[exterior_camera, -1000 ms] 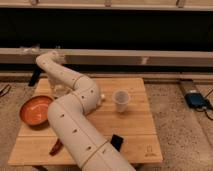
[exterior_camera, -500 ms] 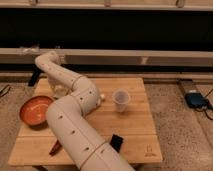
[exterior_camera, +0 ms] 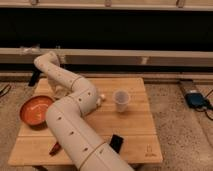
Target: Place the white sponge in the ceramic bowl
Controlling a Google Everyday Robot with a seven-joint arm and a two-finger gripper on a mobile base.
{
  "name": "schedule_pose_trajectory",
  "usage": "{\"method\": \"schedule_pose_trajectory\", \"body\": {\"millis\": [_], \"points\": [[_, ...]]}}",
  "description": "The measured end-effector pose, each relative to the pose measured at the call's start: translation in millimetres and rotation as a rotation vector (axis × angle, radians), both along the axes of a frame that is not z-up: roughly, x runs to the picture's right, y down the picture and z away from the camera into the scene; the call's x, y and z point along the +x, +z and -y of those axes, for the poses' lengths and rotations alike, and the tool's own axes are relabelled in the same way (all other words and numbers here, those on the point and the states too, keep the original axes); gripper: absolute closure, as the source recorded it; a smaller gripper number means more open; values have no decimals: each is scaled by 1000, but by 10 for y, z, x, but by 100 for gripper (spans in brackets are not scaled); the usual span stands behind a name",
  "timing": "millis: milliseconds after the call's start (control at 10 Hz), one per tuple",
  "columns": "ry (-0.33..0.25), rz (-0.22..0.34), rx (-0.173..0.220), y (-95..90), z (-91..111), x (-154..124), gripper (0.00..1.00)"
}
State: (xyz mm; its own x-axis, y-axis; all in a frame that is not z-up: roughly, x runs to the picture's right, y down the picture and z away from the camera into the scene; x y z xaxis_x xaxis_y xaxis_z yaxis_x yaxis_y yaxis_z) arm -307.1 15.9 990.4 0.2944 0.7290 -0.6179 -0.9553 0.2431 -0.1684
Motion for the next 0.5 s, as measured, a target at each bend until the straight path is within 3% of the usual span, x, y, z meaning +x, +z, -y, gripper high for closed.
{"method": "schedule_pose_trajectory", "body": {"millis": [100,500], "points": [[-4,6,5,-7,-7,3,100],[-3,53,52,-500,-164,420,100]]}}
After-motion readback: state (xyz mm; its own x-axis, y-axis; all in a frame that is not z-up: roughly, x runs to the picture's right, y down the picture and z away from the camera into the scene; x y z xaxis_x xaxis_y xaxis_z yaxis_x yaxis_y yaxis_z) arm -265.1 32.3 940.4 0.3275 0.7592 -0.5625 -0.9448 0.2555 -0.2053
